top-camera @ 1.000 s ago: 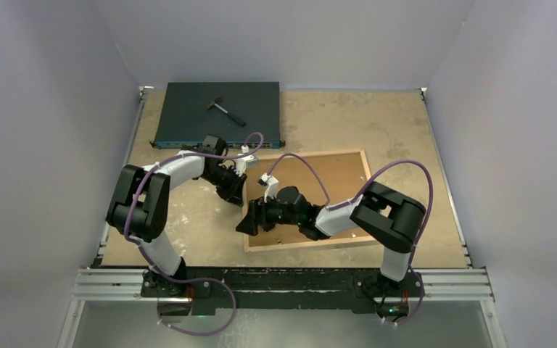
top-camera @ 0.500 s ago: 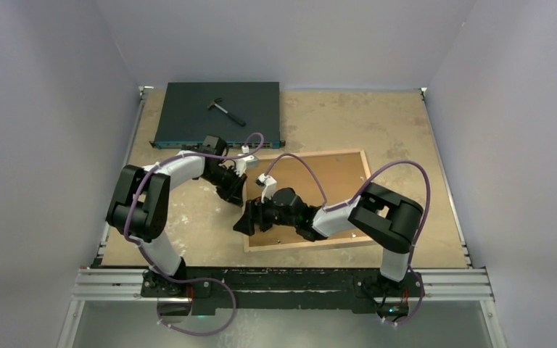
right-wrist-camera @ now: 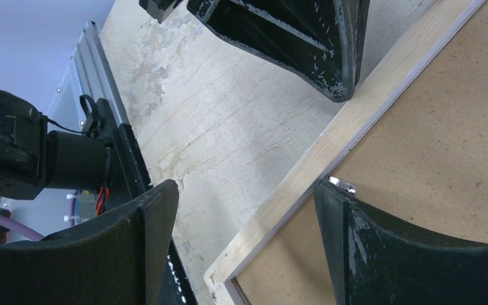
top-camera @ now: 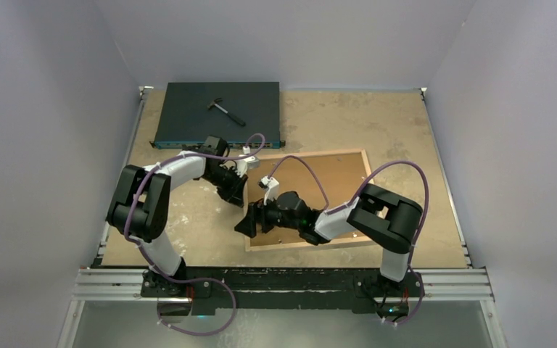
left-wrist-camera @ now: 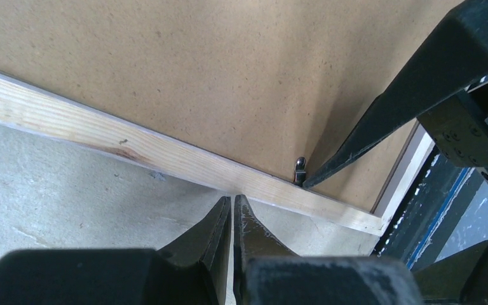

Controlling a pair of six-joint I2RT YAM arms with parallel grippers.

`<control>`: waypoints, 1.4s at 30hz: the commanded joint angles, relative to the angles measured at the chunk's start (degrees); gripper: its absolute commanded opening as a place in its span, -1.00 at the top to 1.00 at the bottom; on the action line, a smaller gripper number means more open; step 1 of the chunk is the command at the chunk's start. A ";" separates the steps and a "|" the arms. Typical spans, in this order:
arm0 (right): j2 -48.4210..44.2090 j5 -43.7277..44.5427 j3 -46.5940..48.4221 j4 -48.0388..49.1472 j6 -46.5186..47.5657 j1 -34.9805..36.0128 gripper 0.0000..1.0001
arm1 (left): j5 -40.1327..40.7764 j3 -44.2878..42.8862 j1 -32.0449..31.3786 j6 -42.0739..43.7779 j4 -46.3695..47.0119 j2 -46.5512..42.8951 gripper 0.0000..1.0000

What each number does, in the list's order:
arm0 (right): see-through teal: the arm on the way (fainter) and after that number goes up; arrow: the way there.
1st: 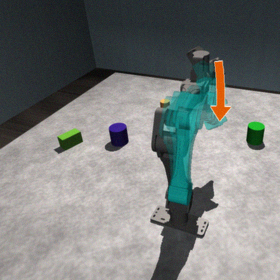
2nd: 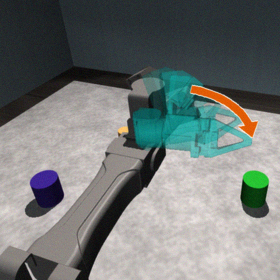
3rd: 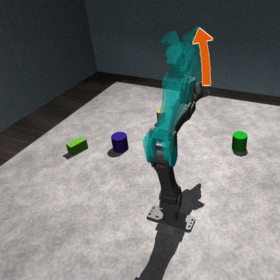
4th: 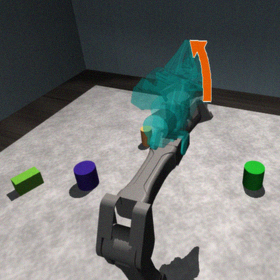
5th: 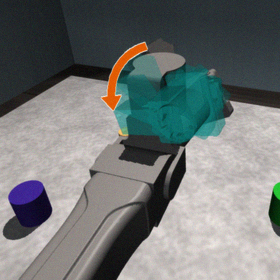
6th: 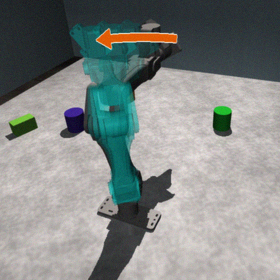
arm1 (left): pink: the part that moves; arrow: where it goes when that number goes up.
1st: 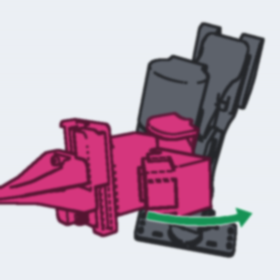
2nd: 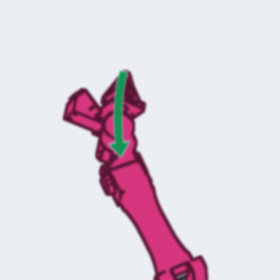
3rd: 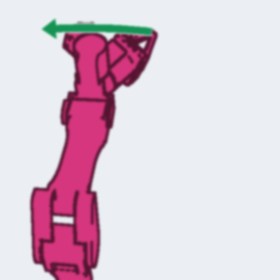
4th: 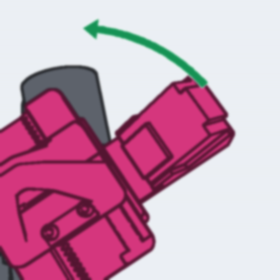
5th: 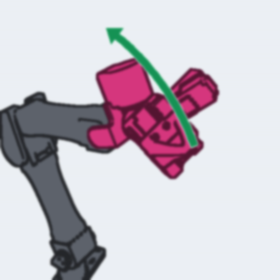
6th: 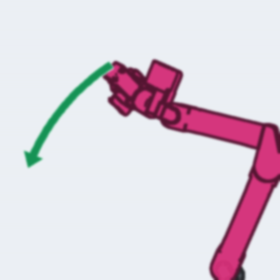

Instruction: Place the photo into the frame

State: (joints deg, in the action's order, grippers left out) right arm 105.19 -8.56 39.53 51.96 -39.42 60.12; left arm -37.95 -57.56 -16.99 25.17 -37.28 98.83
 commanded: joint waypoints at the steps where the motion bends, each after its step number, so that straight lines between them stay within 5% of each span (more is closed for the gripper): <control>1: -0.44 2.51 -2.85 8.72 2.81 -0.26 -0.65 | 0.77 0.24 -1.73 2.67 0.06 0.87 0.95; 5: -6.84 0.17 -3.96 7.64 3.67 -0.48 -0.77 | 0.86 -1.20 -1.65 3.21 -1.95 -0.13 0.95; 11: -22.11 4.73 -2.65 -7.38 7.74 -2.49 -0.98 | -0.04 -4.69 -1.17 5.25 -7.16 -2.26 0.93; 22: -42.55 9.46 -6.73 -33.29 5.29 -29.03 -0.98 | 2.17 1.01 -2.07 9.37 -2.85 -2.87 0.94; 28: -35.47 13.92 1.48 -49.99 7.24 -41.84 -0.98 | 6.14 3.98 -6.94 9.67 1.90 -3.11 0.94; 42: -13.73 22.98 15.46 -48.76 14.12 -55.27 -0.98 | 3.90 1.64 -21.64 7.22 3.96 2.54 0.93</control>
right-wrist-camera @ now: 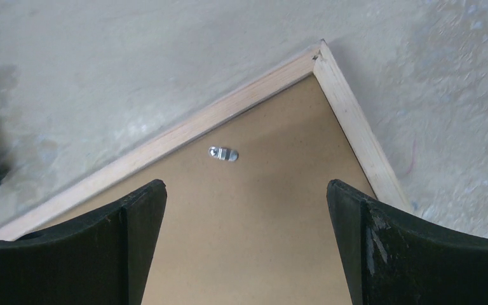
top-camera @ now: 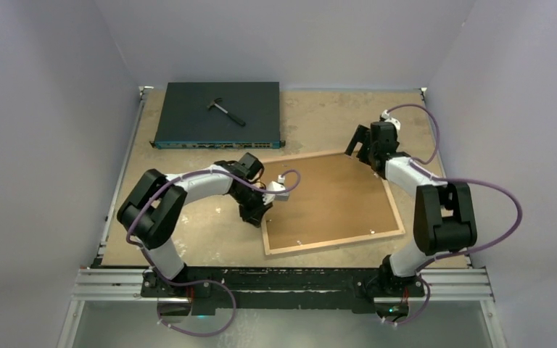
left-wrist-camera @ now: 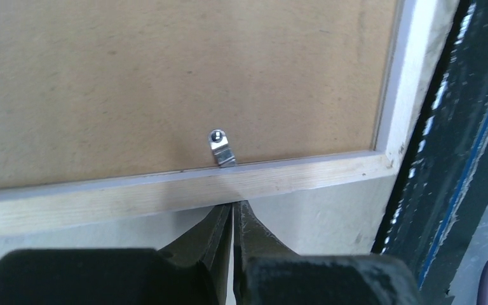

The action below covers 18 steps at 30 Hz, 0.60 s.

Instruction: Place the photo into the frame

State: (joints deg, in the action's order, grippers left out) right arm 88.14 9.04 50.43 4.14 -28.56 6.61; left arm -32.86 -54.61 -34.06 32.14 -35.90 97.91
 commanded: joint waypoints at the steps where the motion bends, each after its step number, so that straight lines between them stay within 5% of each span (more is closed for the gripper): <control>1: 4.17 6.35 5.33 -1.15 3.71 -2.18 -0.98 | -1.68 -2.17 -5.55 0.55 1.37 3.92 0.90; 9: 3.40 4.75 7.28 -0.64 3.22 -6.52 -0.98 | -3.71 -19.04 -2.48 9.64 -17.50 2.84 0.53; 18: 2.15 3.44 3.61 -1.69 0.37 -12.63 -0.98 | 7.62 -35.12 7.71 -2.68 3.75 14.67 0.50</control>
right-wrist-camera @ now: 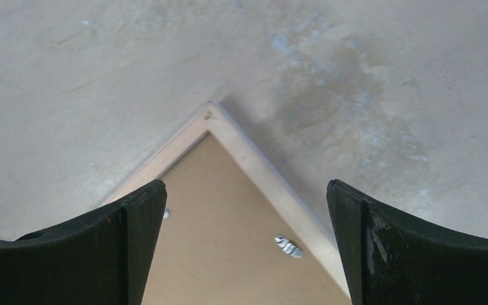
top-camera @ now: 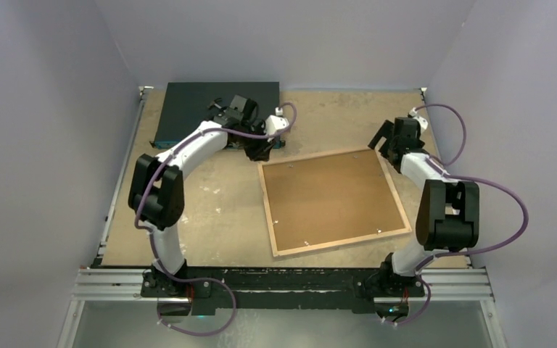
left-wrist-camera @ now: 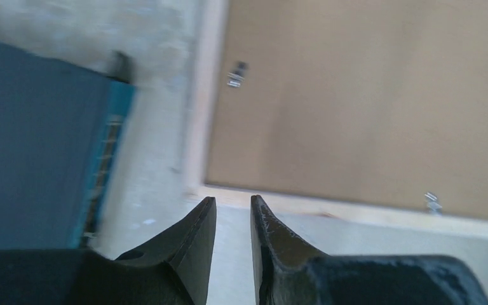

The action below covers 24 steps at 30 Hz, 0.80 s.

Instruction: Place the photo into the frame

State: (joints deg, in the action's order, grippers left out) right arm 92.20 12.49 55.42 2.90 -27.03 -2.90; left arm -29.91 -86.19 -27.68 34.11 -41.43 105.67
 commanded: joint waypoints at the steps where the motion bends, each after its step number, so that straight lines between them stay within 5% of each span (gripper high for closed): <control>1: -2.07 -0.60 -1.85 0.07 -1.06 -4.01 -0.98 | 5.09 -5.11 1.39 -5.28 9.91 8.65 0.50; 10: 2.16 -6.34 -0.47 0.88 -2.90 -7.02 -0.98 | 7.67 -5.74 1.93 -12.76 21.50 13.69 0.56; 24: 9.60 -13.48 2.01 5.06 -4.79 -6.84 -0.98 | 3.26 0.89 2.30 -9.42 17.93 14.07 0.68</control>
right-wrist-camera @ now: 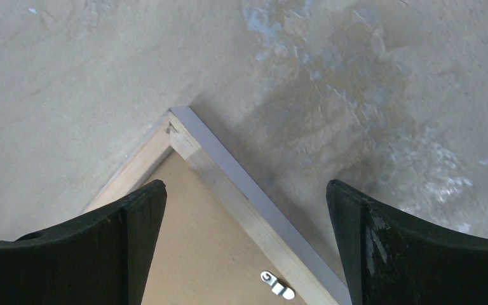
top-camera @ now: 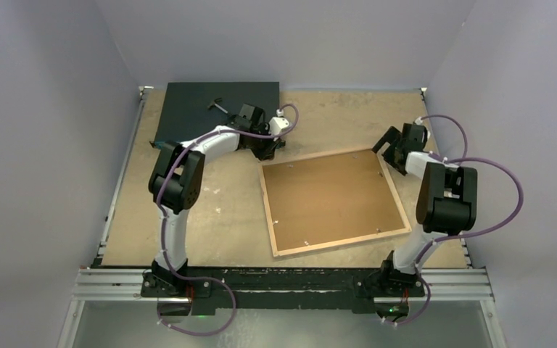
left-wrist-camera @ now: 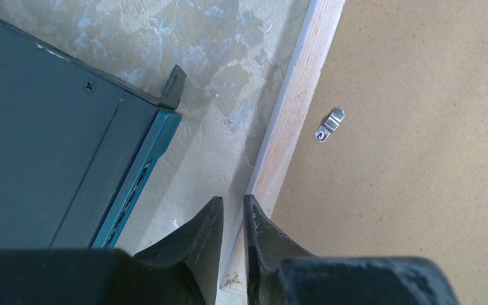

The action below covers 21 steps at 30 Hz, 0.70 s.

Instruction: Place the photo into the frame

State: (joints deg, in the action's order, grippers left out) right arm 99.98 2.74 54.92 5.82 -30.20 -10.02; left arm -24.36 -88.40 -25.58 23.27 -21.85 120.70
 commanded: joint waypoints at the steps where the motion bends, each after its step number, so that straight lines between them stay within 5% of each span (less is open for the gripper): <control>1: 2.27 -5.13 2.83 2.71 -2.03 0.38 -0.98 | -2.85 4.05 0.19 1.70 -1.99 -1.32 0.70; 14: 14.81 -12.45 21.46 -0.88 -2.60 12.00 -0.98 | -7.11 18.74 1.39 4.39 -3.25 -7.95 0.80; 17: 12.88 -13.30 23.27 -2.98 -1.98 12.56 -0.98 | -8.13 20.92 2.33 5.47 -4.98 -9.61 0.82; 21: 3.76 -3.02 20.45 -12.56 -3.06 9.26 -0.98 | -8.76 24.06 4.73 5.83 -4.74 -12.82 0.82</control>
State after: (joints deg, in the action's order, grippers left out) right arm 114.48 -3.73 76.23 3.70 -31.46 0.99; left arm -30.98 -69.38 -22.11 27.77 -18.09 108.62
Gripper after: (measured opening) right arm 0.987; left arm 0.094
